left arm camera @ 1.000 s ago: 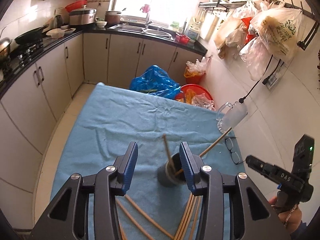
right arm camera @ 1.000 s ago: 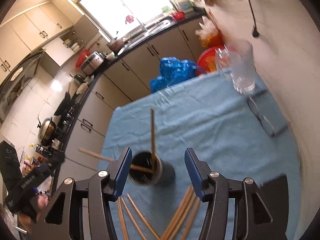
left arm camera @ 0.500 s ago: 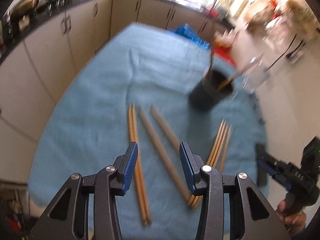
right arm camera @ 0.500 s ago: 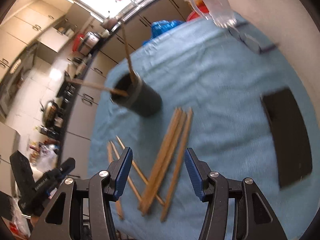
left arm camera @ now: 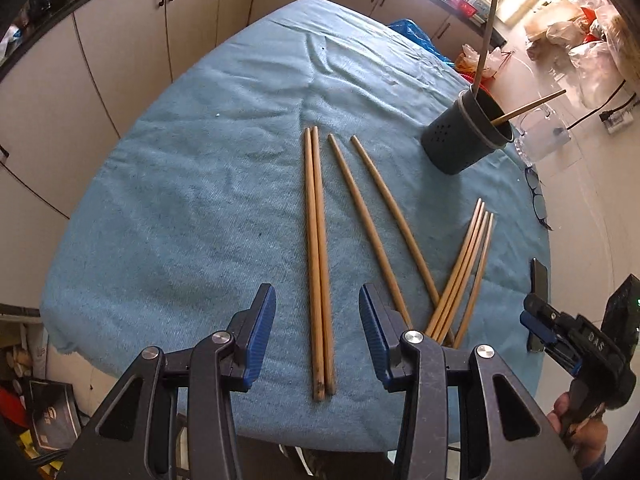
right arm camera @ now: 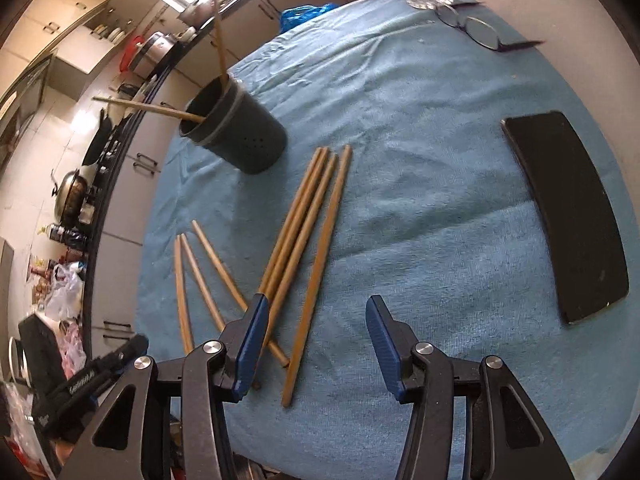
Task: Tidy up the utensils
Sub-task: 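Withdraw the right tool from the holder back over the chopsticks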
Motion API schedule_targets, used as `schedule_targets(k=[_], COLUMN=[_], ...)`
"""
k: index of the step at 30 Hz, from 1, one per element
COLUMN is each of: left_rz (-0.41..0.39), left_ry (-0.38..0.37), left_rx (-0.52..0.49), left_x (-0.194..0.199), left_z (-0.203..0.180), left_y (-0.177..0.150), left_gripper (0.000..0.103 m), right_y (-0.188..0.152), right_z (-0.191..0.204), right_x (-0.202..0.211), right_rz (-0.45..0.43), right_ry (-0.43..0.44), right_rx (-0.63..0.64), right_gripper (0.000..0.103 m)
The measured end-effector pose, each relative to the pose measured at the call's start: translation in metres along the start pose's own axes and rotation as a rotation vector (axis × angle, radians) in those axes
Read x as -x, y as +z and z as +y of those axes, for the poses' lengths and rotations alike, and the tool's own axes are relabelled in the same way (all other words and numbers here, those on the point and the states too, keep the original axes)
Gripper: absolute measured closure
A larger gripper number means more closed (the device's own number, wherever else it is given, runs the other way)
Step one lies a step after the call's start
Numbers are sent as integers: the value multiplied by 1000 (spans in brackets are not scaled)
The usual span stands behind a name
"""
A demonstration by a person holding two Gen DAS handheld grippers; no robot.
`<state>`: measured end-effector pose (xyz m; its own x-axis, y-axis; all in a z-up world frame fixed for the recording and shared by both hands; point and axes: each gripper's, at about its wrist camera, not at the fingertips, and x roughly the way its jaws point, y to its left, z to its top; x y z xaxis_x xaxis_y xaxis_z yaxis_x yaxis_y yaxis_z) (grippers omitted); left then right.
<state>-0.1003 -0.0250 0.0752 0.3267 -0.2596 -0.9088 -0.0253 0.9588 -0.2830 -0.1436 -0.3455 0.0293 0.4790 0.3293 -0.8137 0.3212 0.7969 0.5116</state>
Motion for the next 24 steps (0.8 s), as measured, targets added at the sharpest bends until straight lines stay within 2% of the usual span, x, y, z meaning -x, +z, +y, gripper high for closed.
schedule_targets(k=[4, 6, 8, 14, 18, 22, 24], left_rz=[-10, -9, -6, -13, -18, -19, -11], left_ry=[2, 2, 2, -6, -8, -4, -5], left_rx=[1, 6, 13, 22, 29, 40, 41], left_x=[5, 4, 3, 4, 5, 5, 3], left_z=[3, 6, 8, 14, 20, 26, 27], left_y=[-2, -2, -3, -4, -1, 3, 6], left_gripper=[61, 61, 61, 61, 61, 61, 61], right_y=[5, 13, 20, 48, 63, 68, 68], right_z=[-11, -12, -12, -12, -4, 6, 13], right_x=[-5, -10, -18, -52, -68, -78, -81], right_rz=[10, 20, 42, 103, 119, 127, 125], right_ry=[8, -6, -6, -20, -65, -134, -171], right_rx=[-62, -58, -67, -120, -101, -55, -16], right_gripper=[48, 52, 64, 66, 68, 77, 79])
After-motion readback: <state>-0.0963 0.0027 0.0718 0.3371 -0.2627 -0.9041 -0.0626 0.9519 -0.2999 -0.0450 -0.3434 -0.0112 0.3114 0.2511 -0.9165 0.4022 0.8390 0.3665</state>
